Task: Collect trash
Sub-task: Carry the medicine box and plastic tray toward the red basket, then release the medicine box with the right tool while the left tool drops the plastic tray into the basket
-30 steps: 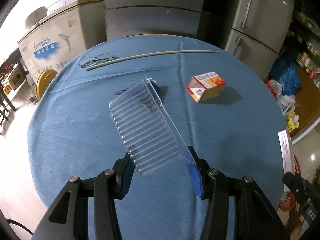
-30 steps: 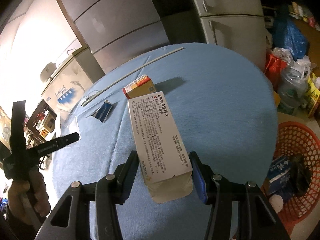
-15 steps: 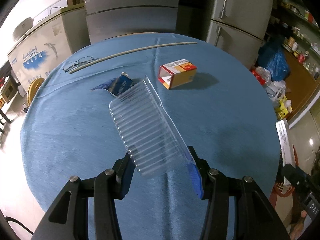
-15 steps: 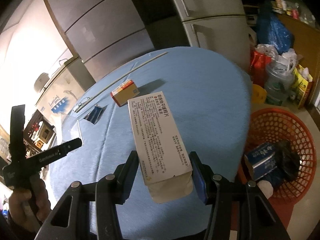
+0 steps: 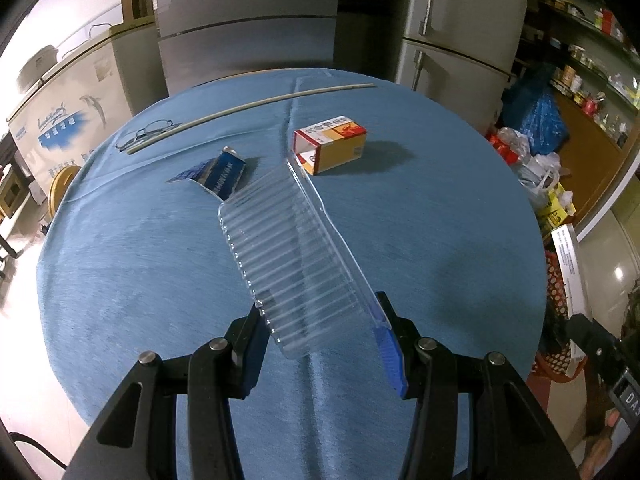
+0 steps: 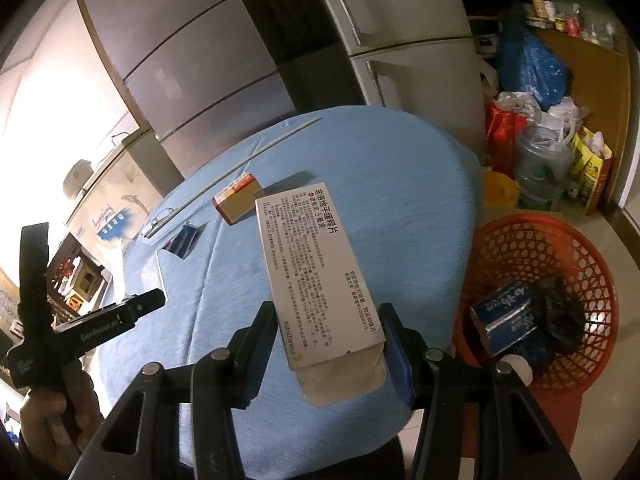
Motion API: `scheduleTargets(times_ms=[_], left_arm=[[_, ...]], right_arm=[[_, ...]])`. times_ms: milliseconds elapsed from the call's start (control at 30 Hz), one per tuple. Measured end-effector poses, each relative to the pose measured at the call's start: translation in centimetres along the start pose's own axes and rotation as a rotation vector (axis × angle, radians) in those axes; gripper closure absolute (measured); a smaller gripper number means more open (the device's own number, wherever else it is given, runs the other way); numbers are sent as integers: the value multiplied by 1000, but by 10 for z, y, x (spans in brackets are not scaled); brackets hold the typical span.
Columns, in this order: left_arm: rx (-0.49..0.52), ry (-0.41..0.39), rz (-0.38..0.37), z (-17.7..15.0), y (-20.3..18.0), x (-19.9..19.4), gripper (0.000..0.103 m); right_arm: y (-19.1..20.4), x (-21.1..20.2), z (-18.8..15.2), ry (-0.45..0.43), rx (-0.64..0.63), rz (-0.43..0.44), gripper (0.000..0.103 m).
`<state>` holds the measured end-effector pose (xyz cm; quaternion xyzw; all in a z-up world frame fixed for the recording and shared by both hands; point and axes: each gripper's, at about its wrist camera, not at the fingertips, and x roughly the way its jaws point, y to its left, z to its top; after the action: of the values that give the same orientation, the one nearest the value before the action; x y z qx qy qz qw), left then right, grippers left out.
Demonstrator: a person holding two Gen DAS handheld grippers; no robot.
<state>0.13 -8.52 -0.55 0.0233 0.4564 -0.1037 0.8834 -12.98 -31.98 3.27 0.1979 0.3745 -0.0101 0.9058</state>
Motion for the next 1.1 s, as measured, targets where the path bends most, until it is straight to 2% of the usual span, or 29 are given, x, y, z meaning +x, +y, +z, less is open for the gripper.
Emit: scheduleTargets(times_ms=[367,767,1100], left_arm=[[93,3,-41,0,-42,3,52],[264,4,-123,4,-125,7,52],[386,11,-189,9,-196,14,52]], right_arm=[[-58,-19,-5,-50,122,-100,49],[-144,-36,-6,-93,286,-251,49],[-196,-31,-4,-64,362,-327,49]])
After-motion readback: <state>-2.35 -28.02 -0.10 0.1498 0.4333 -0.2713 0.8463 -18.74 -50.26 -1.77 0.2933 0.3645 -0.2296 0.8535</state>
